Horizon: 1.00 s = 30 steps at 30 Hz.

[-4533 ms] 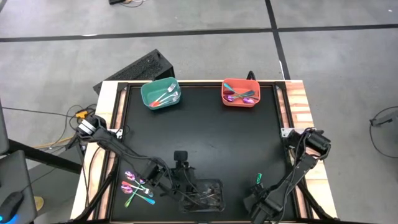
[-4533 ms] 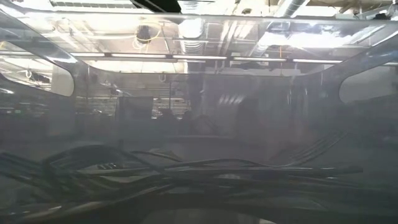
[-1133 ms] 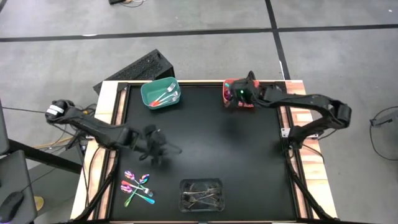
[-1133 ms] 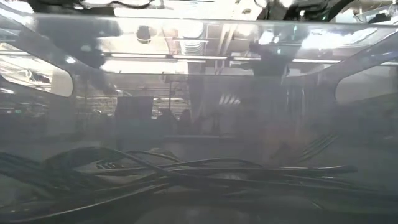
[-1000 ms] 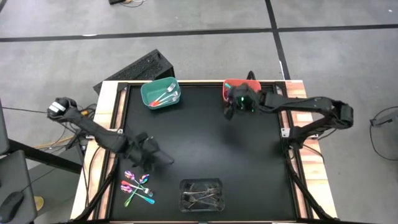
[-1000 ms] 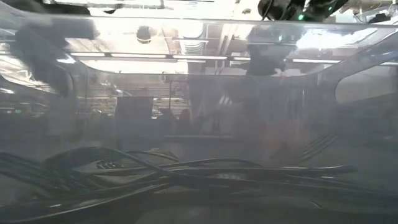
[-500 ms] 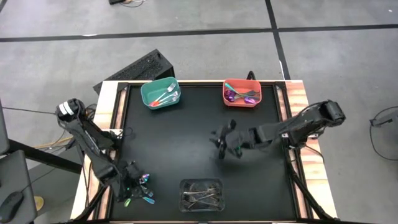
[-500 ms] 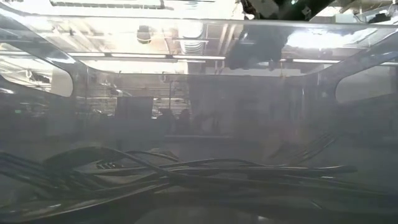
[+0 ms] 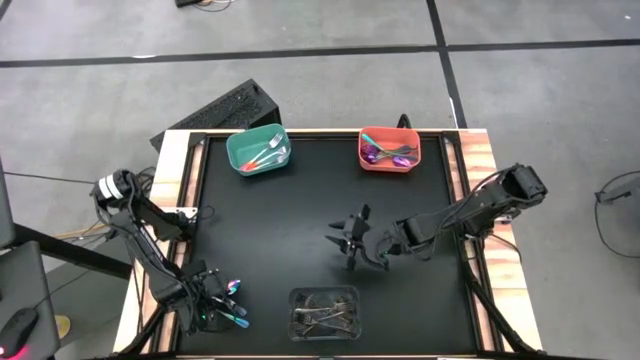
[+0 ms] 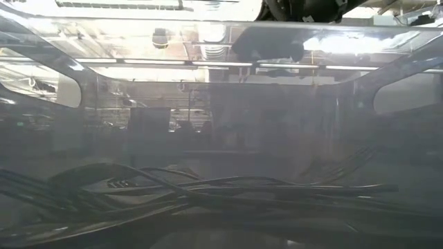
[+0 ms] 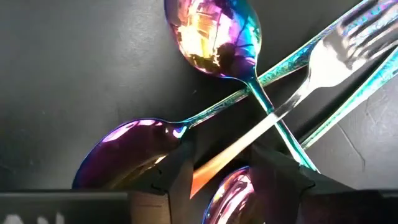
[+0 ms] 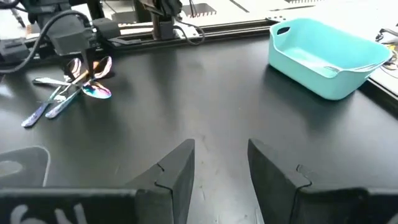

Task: Sort silverware by color (type)
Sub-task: Put the orange fork into the green bin

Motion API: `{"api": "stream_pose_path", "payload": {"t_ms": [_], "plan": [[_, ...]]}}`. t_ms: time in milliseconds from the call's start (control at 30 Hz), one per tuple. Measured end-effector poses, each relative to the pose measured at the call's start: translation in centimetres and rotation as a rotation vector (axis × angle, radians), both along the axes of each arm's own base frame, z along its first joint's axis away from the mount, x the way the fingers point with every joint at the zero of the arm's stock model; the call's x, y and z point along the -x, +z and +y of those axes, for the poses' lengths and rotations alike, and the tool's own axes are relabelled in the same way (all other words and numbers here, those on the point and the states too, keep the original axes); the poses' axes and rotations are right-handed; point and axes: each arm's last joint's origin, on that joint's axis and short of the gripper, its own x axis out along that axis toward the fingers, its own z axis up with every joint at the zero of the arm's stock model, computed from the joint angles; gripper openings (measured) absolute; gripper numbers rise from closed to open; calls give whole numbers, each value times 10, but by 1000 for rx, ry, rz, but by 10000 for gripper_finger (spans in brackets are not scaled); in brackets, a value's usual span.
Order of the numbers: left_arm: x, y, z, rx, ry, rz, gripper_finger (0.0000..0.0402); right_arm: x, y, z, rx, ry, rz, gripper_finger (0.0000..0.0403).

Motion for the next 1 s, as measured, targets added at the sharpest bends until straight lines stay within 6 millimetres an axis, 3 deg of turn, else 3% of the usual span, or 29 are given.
{"api": "stream_pose_path", "payload": {"t_ms": [333, 533, 733, 1000], "plan": [[-2, 1, 0, -26, 21, 11, 10, 0, 1, 0, -4, -1, -12, 166], [-14, 12, 4, -90, 7, -7, 10, -1, 1, 0, -6, -1, -16, 166], [-36, 24, 20, -167, 8, 13, 9, -1, 1, 0, -6, -1, -17, 166], [-72, 38, 73, -313, -59, 31, 8, 0, 1, 1, -6, 4, -16, 166]]}}
